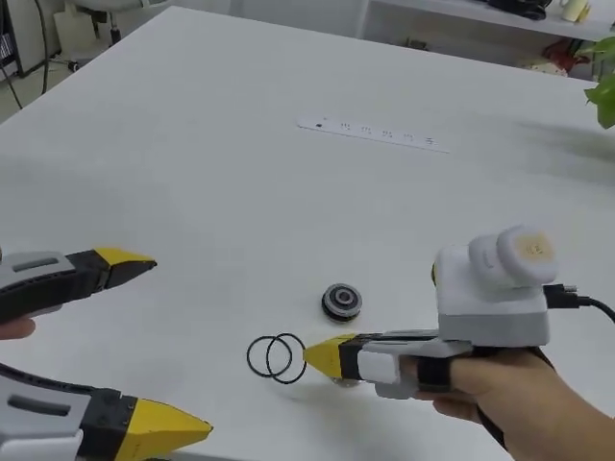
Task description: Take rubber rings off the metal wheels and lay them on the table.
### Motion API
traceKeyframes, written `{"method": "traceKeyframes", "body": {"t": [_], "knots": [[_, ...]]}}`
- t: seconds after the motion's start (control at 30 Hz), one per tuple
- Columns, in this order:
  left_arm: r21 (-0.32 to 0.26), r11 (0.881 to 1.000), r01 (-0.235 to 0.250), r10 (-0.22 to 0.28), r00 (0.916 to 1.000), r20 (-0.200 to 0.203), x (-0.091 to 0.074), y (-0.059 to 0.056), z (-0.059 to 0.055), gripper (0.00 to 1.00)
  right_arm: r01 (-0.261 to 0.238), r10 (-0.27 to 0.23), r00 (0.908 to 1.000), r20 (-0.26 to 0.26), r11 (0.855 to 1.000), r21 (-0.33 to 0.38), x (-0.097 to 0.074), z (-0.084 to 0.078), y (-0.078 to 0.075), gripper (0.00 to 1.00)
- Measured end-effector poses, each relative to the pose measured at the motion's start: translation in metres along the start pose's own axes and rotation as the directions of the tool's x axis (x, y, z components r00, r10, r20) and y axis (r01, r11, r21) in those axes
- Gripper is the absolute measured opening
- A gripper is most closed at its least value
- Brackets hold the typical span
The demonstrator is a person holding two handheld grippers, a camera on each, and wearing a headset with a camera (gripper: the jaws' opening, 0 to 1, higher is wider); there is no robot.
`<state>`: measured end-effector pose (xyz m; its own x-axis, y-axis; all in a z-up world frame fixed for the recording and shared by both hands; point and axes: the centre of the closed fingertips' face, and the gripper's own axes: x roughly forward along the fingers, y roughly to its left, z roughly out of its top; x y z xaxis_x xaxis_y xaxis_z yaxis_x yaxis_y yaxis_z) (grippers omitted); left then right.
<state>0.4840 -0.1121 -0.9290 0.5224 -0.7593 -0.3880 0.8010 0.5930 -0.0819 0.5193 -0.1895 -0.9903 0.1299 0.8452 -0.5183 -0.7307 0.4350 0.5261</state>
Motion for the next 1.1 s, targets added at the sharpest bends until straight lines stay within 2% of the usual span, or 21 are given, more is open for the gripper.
{"method": "traceKeyframes", "body": {"t": [0.37, 0.53, 0.6, 0.7, 0.87, 1.07, 1.1], "knots": [[0.007, 1.0, 0.002, -0.002, 0.9998, -0.02, 0.0, 0.001, -0.004, 0.96, 0.087, -0.089, 0.9959, -0.019, 0.993, -0.077, 0.0, -0.002, -0.014, 0.0], [0.006, 1.0, 0.001, -0.001, 0.9996, -0.027, 0.0, 0.0, -0.005, 0.95, 0.09, -0.093, 0.9951, -0.033, 0.992, -0.094, 0.001, -0.004, -0.014, 0.0], [0.005, 1.0, -0.002, 0.002, 0.9996, -0.029, 0.0, 0.001, -0.006, 0.94, 0.063, -0.068, 0.9963, -0.051, 0.992, -0.105, 0.003, -0.007, -0.009, 0.0], [0.01, 1.0, 0.005, -0.004, 0.999, -0.044, 0.0, -0.001, -0.008, 0.92, 0.061, -0.075, 0.994, -0.079, 0.984, -0.169, 0.006, -0.011, -0.006, 0.0], [0.017, 1.0, 0.007, -0.006, 0.9987, -0.05, 0.0, -0.002, -0.008, 0.91, 0.063, -0.085, 0.9912, -0.101, 0.976, -0.206, 0.007, -0.015, -0.006, 0.04], [0.015, 1.0, 0.001, -0.001, 0.9989, -0.046, 0.0, -0.001, -0.007, 0.91, 0.074, -0.115, 0.9849, -0.129, 0.954, -0.29, 0.006, -0.018, -0.007, 0.09], [0.016, 1.0, 0.0, 0.0, 0.9989, -0.047, 0.0, -0.001, -0.007, 0.91, 0.072, -0.114, 0.9851, -0.129, 0.954, -0.29, 0.006, -0.018, -0.007, 0.1]]}}
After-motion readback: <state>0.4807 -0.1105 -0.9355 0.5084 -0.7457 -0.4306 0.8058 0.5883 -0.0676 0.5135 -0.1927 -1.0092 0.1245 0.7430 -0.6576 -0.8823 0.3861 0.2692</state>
